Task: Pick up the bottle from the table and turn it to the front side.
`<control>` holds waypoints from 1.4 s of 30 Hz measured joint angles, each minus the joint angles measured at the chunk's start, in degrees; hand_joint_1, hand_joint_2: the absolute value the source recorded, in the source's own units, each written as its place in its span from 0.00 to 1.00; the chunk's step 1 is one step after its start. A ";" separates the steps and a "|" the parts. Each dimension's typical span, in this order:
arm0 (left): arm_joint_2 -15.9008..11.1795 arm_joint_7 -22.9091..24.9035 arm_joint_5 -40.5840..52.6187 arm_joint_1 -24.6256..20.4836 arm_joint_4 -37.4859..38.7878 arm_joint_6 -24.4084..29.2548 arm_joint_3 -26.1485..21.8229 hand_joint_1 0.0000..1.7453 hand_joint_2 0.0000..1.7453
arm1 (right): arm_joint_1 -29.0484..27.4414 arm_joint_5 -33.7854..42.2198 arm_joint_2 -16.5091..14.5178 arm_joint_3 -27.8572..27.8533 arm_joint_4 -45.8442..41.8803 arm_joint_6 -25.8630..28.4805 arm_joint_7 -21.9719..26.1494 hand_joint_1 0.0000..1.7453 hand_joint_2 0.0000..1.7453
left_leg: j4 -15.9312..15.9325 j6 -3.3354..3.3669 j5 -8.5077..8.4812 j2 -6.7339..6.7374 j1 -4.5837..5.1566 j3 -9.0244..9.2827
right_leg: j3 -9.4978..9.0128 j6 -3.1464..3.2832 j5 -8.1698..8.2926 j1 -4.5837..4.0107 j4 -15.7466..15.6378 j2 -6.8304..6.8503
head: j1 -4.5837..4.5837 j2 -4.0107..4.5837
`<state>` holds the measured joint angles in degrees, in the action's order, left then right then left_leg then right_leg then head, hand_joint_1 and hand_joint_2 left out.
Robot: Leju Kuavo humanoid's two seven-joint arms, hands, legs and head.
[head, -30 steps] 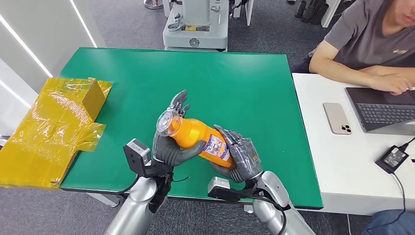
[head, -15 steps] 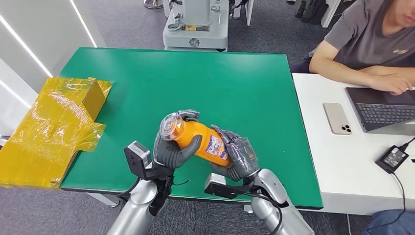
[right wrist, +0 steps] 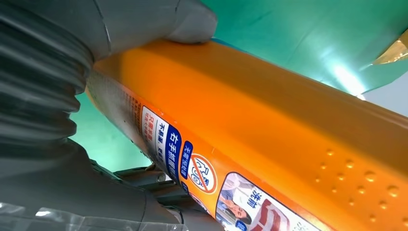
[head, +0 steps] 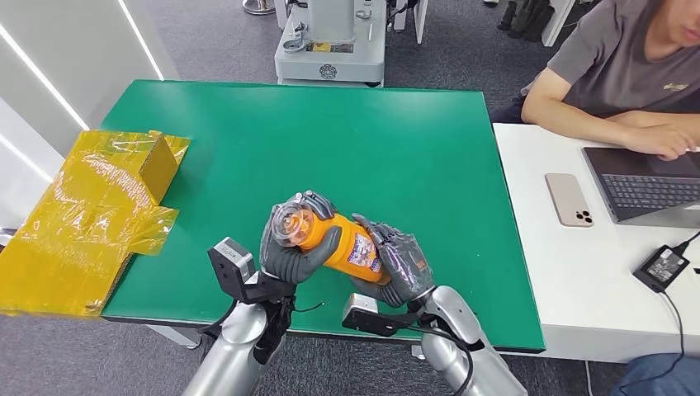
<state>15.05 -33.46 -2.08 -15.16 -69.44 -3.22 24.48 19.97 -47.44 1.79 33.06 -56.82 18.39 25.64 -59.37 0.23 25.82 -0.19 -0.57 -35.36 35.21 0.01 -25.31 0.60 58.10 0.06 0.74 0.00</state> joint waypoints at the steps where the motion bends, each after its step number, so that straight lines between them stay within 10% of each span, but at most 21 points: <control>1: 0.01 0.00 0.00 0.01 -0.04 -0.02 0.00 1.00 1.00 | -0.05 0.05 -0.01 -0.04 -0.04 0.09 -0.16 1.00 1.00 | 0.00 0.00 0.00 0.00 0.00 0.00 | 0.00 0.00 0.00 0.00 0.00 0.00 | 0.00 0.00; 3: 0.00 -0.01 -0.05 0.03 -0.12 -0.03 -0.01 1.00 1.00 | -0.17 0.31 -0.03 -0.19 -0.24 0.28 -0.39 1.00 1.00 | 0.00 0.00 0.00 0.00 0.00 0.00 | 0.00 0.00 0.00 0.00 0.00 0.00 | 0.00 0.00; 8: -0.01 -0.08 -0.73 0.05 -0.28 0.14 -0.14 1.00 1.00 | -0.74 2.97 -0.36 -0.64 -1.36 0.83 -0.44 0.01 1.00 | 0.00 0.00 0.00 0.00 0.00 -0.01 | 0.00 0.00 0.00 0.00 0.00 0.00 | 0.00 0.00; 42: -0.63 -0.04 -1.05 1.07 -1.20 1.61 -1.33 1.00 1.00 | -2.30 11.59 -1.57 -3.27 -8.58 1.17 0.45 0.00 1.00 | 0.00 0.00 0.00 0.00 0.00 -0.01 | 0.00 0.00 0.00 0.00 0.01 0.00 | 0.00 0.00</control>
<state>14.43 -33.51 -3.13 -14.09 -70.64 -1.62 23.15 17.67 -35.85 0.22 29.79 -65.40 19.56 26.10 -59.37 0.22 25.81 -0.19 -0.57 -35.37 35.21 0.01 -25.31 0.60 58.11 0.07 0.74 0.00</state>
